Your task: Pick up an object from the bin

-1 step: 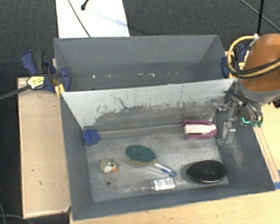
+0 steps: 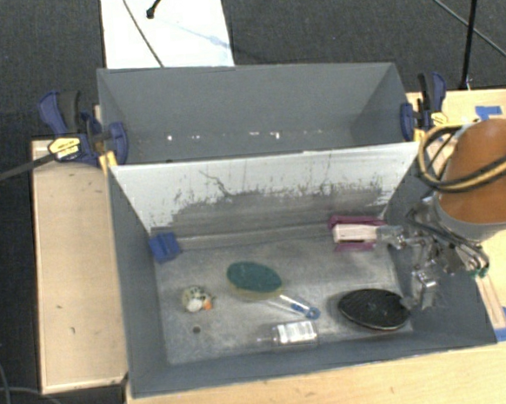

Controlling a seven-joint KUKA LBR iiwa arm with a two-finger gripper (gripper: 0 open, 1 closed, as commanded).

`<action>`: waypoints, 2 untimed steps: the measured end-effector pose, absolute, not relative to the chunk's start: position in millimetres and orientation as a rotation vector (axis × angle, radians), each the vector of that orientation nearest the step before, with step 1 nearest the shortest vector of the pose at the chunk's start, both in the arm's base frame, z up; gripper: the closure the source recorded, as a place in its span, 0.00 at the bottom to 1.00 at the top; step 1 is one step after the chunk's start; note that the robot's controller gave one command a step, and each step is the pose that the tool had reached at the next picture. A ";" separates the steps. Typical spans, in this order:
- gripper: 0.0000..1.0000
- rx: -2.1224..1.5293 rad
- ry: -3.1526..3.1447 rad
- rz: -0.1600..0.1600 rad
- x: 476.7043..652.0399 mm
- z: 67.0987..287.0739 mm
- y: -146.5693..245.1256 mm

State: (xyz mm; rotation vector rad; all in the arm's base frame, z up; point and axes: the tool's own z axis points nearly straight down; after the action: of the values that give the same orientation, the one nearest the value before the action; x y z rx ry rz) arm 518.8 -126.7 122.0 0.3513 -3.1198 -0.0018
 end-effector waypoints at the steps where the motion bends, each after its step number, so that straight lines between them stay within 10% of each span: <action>1: 0.00 0.199 -3.140 0.004 500.6 72.0 -97.5; 2: 0.00 0.310 -3.132 0.004 485.3 76.3 -67.0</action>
Offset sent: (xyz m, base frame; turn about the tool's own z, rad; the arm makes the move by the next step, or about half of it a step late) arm -0.0200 0.0302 -0.0518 0.0975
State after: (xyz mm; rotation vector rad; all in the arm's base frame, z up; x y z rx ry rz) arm 485.3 -67.0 76.3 0.3098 -3.1320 0.0038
